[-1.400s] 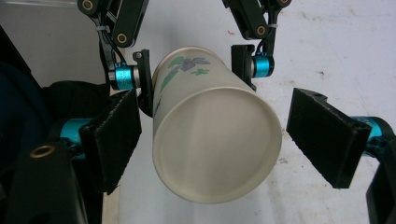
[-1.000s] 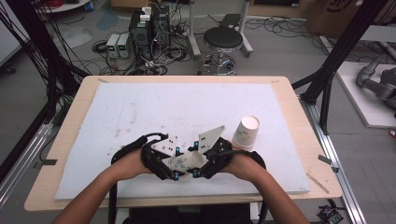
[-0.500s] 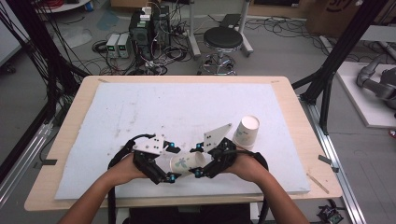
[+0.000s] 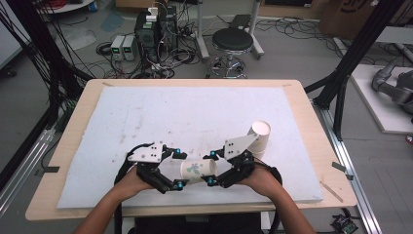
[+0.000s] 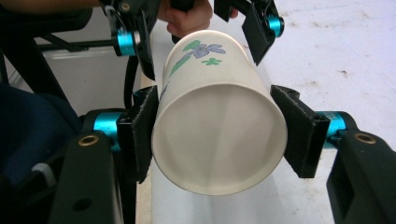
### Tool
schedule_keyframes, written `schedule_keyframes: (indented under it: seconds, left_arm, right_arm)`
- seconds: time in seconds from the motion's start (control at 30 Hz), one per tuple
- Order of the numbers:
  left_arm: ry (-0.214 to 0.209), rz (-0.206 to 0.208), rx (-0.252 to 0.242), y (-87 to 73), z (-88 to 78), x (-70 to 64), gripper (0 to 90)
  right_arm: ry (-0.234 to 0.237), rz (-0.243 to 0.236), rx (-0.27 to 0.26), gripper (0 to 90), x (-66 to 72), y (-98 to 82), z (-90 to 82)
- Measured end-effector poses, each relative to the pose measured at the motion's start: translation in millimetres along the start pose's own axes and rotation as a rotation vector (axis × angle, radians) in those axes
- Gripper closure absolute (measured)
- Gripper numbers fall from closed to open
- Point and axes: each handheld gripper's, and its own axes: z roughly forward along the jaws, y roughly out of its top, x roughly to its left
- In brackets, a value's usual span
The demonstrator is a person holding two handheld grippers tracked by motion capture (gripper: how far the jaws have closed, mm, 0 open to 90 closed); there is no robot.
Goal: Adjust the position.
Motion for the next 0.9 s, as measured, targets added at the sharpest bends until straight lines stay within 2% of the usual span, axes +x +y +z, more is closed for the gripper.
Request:
schedule_keyframes:
  seconds: [0.27, 0.67, 0.9]
  left_arm:
    - [-0.005, 0.022, -0.019, -0.1, 7.1, -1.6, 15.5]
    - [-0.011, 0.019, -0.066, -0.8, 5.6, -1.8, 16.4]
    - [-0.023, 0.022, -0.098, -0.3, 2.8, -1.0, 23.8]
  right_arm:
    - [0.005, 0.016, -0.036, 36.4, 0.1, -2.6, -3.6]
    - [0.019, 0.042, -0.098, 36.4, -0.7, -1.8, -6.8]
    - [0.036, 0.072, -0.134, 36.4, -1.8, -3.2, -6.9]
